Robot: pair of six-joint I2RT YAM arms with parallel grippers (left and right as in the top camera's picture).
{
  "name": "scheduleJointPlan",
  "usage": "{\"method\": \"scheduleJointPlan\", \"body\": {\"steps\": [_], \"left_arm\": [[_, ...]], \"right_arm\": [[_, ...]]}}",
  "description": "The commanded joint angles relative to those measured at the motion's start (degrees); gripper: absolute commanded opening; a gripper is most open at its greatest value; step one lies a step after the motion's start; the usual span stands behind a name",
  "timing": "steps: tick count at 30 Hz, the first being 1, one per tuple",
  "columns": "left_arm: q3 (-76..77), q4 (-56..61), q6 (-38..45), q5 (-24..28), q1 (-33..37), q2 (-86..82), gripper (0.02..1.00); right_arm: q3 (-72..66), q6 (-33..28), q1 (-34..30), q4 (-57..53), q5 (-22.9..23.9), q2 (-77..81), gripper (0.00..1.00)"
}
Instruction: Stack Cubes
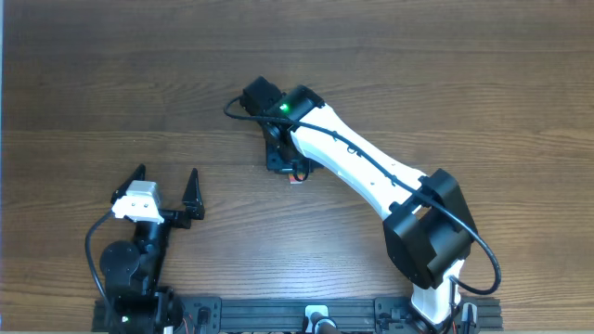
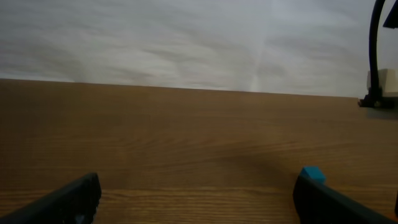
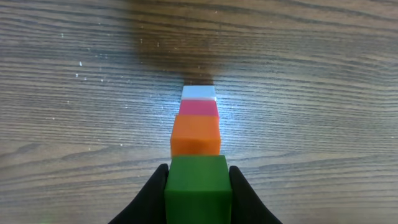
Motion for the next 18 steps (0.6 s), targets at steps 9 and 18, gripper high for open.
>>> {"method": "scheduleJointPlan", "body": {"steps": [9, 18], "left_arm": [[-0.5, 0.0, 0.7, -0.1, 0.3, -0.4, 0.996], [-0.5, 0.0, 0.7, -0.1, 0.3, -0.4, 1.0]], "right_arm": [[-0.8, 0.4, -0.4, 1.6, -0.3, 0.6, 0.02], [-1.2, 0.4, -0.4, 2.4, -0.2, 0.6, 0.023]]}}
